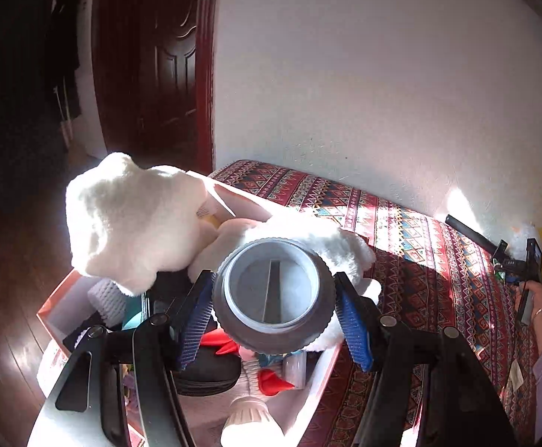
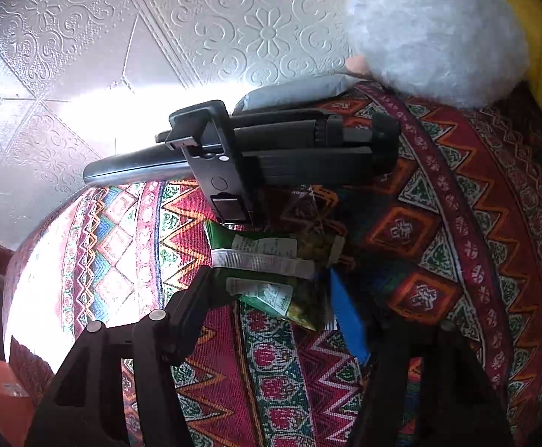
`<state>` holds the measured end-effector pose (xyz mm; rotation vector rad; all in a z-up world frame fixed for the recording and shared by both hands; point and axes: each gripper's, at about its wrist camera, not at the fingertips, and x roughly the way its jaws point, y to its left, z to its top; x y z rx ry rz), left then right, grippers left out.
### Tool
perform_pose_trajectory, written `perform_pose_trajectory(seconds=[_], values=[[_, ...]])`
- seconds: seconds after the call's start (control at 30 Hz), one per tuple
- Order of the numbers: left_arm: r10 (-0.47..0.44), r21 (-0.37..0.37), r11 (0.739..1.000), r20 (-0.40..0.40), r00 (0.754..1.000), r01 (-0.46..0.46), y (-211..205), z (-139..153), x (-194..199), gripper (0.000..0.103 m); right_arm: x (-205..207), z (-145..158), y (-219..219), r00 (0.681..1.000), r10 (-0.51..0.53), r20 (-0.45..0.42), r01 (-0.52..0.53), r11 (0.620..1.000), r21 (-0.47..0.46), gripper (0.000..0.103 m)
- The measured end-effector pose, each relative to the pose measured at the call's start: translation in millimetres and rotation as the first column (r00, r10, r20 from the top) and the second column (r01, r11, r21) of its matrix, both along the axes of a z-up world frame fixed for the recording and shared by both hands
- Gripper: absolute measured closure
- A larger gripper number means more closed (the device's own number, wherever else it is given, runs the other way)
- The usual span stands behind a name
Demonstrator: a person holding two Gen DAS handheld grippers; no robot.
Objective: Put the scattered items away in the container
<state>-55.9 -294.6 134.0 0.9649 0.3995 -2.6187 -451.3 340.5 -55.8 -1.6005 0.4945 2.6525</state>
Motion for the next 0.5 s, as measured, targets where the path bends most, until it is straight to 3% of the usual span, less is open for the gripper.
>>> perform_pose_trajectory(seconds=[0.03, 0.13, 0.2, 0.3, 0.4, 0.5], values=[[0.019, 0.009, 1.0, -0.006, 1.0, -0.019, -8, -6, 4, 0.041, 10, 5, -1, 1.0, 0.022, 0.004, -0.022, 0.999, -0.025, 0.064], [0.029, 0.039, 0.999, 0.003, 1.0, -0.029, -24, -15, 13, 0.041, 64, 39, -4, 0.996, 0.085, -0.013, -0.086, 0.995, -0.046, 0.066], [0.013, 0.072, 0.997, -0.013, 1.0, -0.012, -32, -8, 21, 0.041, 111, 79, -19, 0.985, 0.164, -0.059, -0.167, 0.984, -0.057, 0.066], [0.023, 0.041, 0.999, -0.06, 0.998, -0.02, -38, 17, 35, 0.041, 180, 153, -72, 0.939, 0.315, -0.14, -0.324, 0.945, -0.043, 0.066], [0.008, 0.057, 0.998, -0.075, 0.997, -0.004, -46, 29, 38, 0.041, 240, 232, -167, 0.836, 0.485, -0.258, -0.508, 0.861, -0.027, 0.066], [-0.064, 0.104, 0.993, 0.017, 0.998, 0.062, -53, 10, 34, 0.03, 299, 294, -271, 0.677, 0.626, -0.387, -0.677, 0.736, 0.007, 0.066]])
